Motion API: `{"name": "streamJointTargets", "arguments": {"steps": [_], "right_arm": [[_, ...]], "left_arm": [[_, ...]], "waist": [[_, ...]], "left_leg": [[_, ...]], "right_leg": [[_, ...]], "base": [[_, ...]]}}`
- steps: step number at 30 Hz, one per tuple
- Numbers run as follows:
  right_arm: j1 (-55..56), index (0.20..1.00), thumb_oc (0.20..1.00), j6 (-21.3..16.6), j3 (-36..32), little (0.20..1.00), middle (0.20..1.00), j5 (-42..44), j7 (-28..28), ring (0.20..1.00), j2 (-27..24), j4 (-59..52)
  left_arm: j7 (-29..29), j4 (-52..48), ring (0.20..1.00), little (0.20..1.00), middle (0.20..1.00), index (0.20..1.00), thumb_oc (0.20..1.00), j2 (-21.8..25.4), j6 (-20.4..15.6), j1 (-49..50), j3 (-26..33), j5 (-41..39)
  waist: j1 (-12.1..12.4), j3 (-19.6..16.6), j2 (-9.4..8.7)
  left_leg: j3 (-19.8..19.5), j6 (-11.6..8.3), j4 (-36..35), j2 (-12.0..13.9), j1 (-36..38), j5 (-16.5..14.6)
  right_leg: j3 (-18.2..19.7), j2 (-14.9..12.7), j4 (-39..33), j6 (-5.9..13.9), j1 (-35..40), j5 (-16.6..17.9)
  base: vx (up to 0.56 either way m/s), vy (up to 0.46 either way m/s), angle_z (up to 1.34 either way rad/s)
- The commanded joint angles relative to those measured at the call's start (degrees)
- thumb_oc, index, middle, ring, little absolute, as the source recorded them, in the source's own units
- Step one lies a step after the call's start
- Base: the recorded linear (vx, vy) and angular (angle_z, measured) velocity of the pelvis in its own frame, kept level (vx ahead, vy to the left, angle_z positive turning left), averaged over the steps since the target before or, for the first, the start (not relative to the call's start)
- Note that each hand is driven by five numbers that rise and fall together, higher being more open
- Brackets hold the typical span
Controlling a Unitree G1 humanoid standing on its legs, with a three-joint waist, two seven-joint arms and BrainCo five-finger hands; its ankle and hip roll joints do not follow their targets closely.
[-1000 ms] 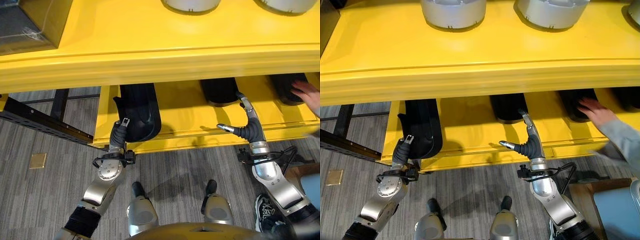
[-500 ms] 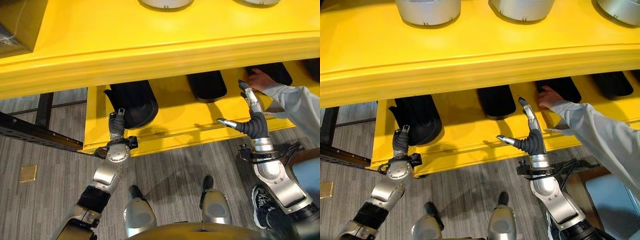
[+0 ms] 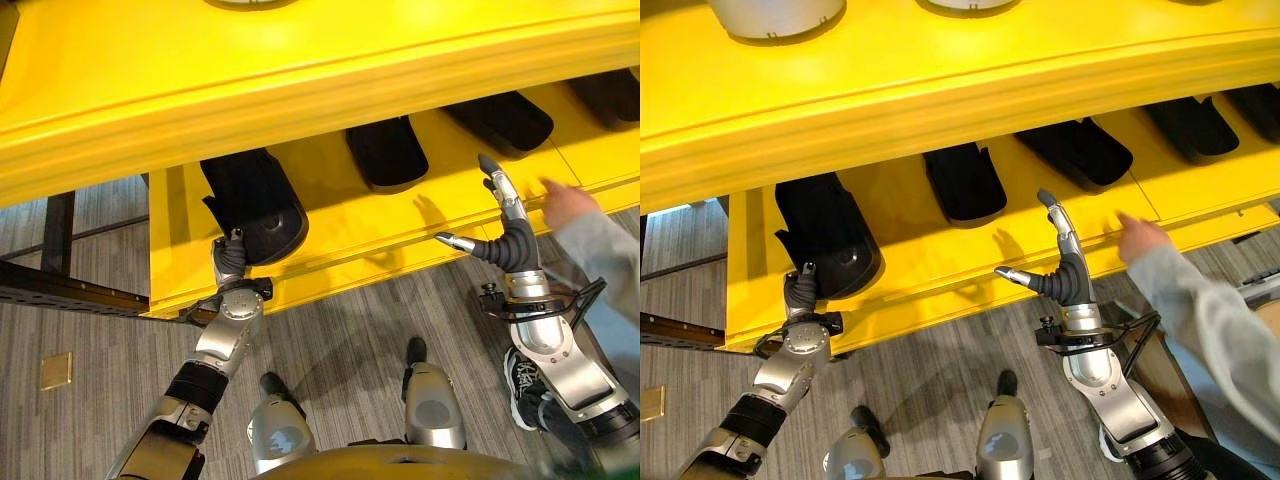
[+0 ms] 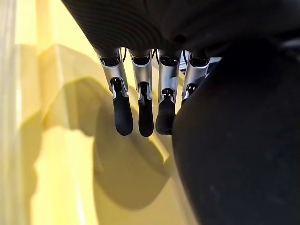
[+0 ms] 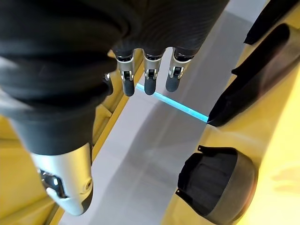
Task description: Move parts from the plastic box to the shelf.
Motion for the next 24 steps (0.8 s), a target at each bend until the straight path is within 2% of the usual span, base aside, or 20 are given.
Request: {"name": "streamJointTargets", "arguments": {"steps": [1,12,14,24], "right_arm": [[-1.7,1.0,1.0,-2.5,-2.3,1.0,1.0,-0.6,1.4,1.0,-1.6,-3.6],[-3.0,1.0,1.0,-1.1,-3.0,1.0,1.0,1.1,5.7,1.0,-4.2,-4.1],[-3.1,1.0,1.0,-0.7,-3.6,1.0,1.0,0.9,6.9,1.0,-5.2,-4.6],[-4.1,1.0,1.0,0.9,-5.7,1.0,1.0,0.6,8.8,1.0,-7.8,-6.3]], "left_arm": [[2.6,0.5,0.2,0.2,0.2,0.2,0.2,1.8,-1.9,-3.9,1.9,4.1],[1.4,13.0,0.2,0.2,0.2,0.2,0.2,5.2,-0.7,-7.1,2.4,7.1],[1.5,19.2,0.2,0.2,0.2,0.2,0.2,5.1,-1.4,-8.0,4.0,6.5],[1.3,28.9,0.2,0.2,0.2,0.2,0.2,8.6,0.0,-10.4,6.6,10.1]], "waist": [[-0.7,-1.0,-0.63],[-3.2,-0.4,0.48],[-4.3,0.0,0.74],[-6.3,1.4,1.45]], "left_leg": [[-3.5,0.92,2.6,1.4,-4.8,-0.2],[-2.3,0.4,3.2,1.5,-5.1,0.2],[-1.8,0.33,3.6,1.3,-5.3,0.2],[-0.9,0.07,4.8,0.8,-6.2,-0.2]], "right_leg": [[2.2,1.9,8.4,-2.21,1.2,-11.6],[3.8,0.7,11.2,-2.57,-1.1,-12.2],[4.7,0.1,12.4,-2.63,-2.4,-12.4],[6.0,-1.4,14.2,-2.45,-5.2,-12.6]], "base": [[0.04,0.043,-0.03],[0.02,0.059,-0.08],[0.0,0.117,-0.11],[-0.02,0.074,-0.07]]}}
